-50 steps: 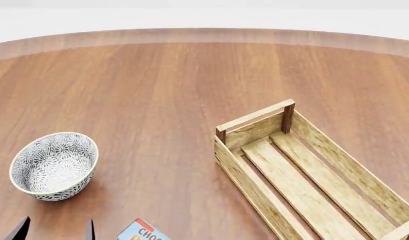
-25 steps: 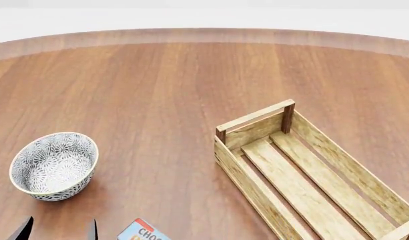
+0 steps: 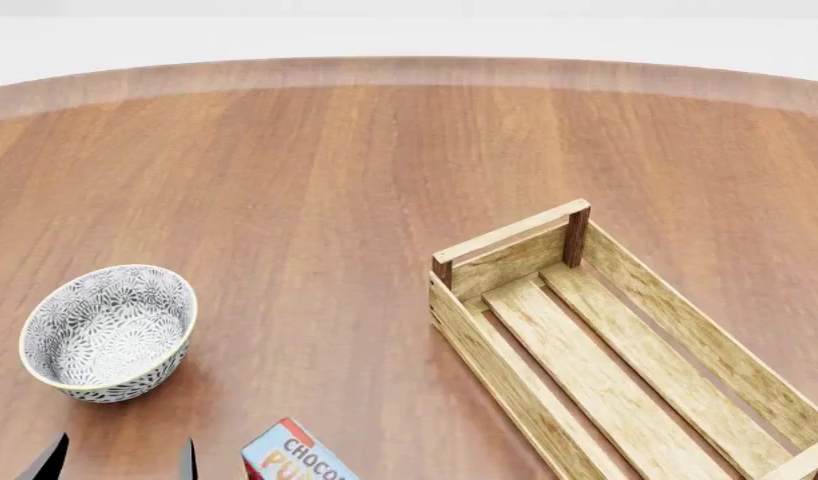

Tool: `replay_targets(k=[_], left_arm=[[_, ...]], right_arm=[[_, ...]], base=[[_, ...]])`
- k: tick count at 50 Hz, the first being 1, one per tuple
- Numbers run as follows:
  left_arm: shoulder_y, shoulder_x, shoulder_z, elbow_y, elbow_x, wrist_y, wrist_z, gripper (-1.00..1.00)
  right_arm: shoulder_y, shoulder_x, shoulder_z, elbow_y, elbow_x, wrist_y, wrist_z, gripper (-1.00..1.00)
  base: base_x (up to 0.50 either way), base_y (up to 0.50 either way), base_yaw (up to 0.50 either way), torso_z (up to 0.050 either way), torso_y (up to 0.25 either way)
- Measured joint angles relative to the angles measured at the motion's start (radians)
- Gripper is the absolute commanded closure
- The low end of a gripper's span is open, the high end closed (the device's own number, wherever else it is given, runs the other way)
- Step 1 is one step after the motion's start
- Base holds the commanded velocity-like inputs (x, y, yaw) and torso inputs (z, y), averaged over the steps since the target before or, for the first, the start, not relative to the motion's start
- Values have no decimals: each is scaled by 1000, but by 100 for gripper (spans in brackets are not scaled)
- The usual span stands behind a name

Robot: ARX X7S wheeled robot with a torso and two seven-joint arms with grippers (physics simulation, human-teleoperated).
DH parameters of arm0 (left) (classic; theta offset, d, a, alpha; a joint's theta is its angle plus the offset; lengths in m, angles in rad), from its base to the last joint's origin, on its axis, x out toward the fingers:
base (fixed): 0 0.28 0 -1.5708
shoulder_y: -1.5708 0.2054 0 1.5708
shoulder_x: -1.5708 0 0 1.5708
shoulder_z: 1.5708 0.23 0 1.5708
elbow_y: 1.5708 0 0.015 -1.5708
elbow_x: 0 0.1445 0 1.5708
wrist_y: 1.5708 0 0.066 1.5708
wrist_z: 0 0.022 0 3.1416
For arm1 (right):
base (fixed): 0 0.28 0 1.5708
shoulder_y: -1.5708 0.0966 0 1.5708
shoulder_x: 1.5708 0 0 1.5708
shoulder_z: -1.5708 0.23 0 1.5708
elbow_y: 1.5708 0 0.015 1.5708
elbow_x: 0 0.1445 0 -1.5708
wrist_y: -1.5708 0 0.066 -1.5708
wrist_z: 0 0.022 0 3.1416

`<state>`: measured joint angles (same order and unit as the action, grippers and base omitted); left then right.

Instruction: Pick up the chocolate pudding and put it in the tray.

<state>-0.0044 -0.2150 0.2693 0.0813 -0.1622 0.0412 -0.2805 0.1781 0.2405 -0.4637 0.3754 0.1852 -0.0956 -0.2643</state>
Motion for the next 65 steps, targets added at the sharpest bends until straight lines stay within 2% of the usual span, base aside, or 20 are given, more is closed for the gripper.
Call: replay_targets(k=[36, 65], left_arm=[[-1, -18, 11, 5, -22, 2, -16, -100], [-7, -27, 21, -3, -35, 8, -27, -100]], right_arm=[[168, -47, 179, 53, 31, -36, 263, 100], [348, -48, 261, 384, 32, -136, 357, 100]], base=[[0, 0, 0, 0, 0], [0, 0, 0, 0, 0]])
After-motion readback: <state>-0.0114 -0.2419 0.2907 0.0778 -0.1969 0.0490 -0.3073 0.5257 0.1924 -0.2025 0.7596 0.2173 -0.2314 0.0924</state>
